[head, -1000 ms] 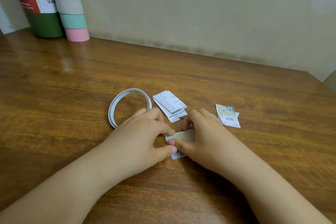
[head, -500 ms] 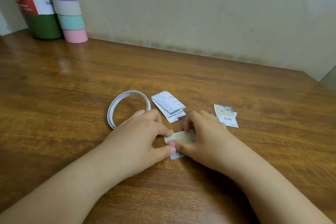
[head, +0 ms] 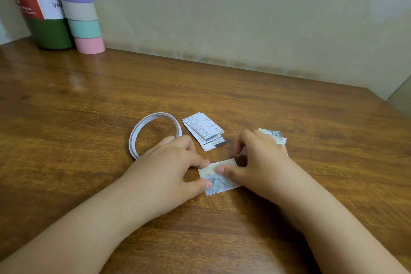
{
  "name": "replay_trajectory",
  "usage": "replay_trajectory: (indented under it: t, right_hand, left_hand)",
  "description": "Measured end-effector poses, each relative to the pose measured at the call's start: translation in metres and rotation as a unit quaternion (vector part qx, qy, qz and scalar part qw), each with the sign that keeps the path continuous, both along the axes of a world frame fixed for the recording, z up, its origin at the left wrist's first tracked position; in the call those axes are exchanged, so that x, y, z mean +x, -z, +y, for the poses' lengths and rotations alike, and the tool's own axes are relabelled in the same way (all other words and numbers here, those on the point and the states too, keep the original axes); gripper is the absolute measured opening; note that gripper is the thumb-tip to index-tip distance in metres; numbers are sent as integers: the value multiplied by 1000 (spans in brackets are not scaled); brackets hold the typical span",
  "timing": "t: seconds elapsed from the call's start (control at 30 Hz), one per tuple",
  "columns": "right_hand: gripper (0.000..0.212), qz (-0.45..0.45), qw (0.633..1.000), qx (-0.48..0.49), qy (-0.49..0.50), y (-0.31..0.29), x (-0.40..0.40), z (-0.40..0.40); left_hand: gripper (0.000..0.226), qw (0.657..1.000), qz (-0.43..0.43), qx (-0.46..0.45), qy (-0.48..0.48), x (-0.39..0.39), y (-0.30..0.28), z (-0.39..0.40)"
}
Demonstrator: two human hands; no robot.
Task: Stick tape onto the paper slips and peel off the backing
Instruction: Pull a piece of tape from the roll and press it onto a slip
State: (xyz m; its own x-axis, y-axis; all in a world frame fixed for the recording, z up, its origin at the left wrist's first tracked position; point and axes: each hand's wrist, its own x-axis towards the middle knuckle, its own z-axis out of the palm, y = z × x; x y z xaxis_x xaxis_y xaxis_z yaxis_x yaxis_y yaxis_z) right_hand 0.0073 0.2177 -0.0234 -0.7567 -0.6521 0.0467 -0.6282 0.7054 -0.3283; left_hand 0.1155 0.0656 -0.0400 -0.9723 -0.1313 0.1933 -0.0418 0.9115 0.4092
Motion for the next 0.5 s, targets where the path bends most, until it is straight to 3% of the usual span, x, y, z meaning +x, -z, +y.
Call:
replay_trajectory:
  t: [0.13,0.27,0.4,0.5]
  right_hand:
    - [38,-18,998,18,-58,2,11,-8]
    - [37,-47,998,10,-26,1,1,-6]
    - [36,-7,998,30,45,-2,-14,3]
    - [36,15,999,15,25,-2,-9,3]
  left_hand:
    - [46,1000,3,6,0,1,0,0]
    - [45,1000,0,4,-1,1,0,-1]
    - [45,1000,-1,5,0,0,0,0]
    - [45,1000,0,3,-1,0,0,0]
